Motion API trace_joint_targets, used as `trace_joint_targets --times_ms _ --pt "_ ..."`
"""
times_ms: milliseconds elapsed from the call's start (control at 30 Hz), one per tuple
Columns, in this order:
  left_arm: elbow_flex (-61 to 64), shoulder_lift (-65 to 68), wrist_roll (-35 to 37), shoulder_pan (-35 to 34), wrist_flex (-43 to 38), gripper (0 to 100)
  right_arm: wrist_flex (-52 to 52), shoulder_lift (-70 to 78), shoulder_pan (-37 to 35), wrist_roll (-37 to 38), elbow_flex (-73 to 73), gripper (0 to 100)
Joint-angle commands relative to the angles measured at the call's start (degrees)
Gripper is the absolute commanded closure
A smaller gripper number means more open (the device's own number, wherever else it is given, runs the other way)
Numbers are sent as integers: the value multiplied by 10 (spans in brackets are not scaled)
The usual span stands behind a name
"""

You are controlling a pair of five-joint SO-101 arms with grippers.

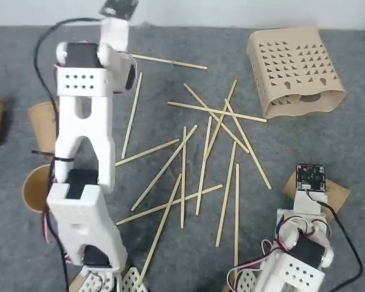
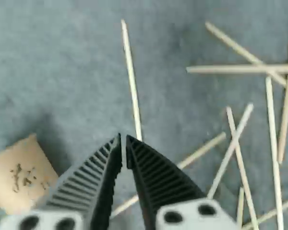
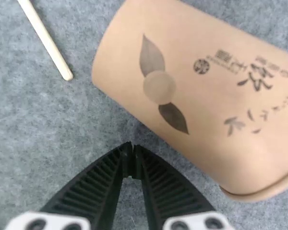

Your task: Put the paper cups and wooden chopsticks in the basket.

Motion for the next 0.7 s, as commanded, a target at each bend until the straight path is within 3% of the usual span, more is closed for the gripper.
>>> trace_joint_targets --times_ms 0,267,467,667 --pt "37 -34 -6 4 -63 987 1 4 7 9 -27 991" --pt "86 64 -4 -2 -222 788 1 4 7 9 -27 991" --pt "29 185 -4 -3 -285 784 1 4 7 9 -27 991" --pt "-143 317 -4 -3 -286 825 1 4 7 9 -27 991"
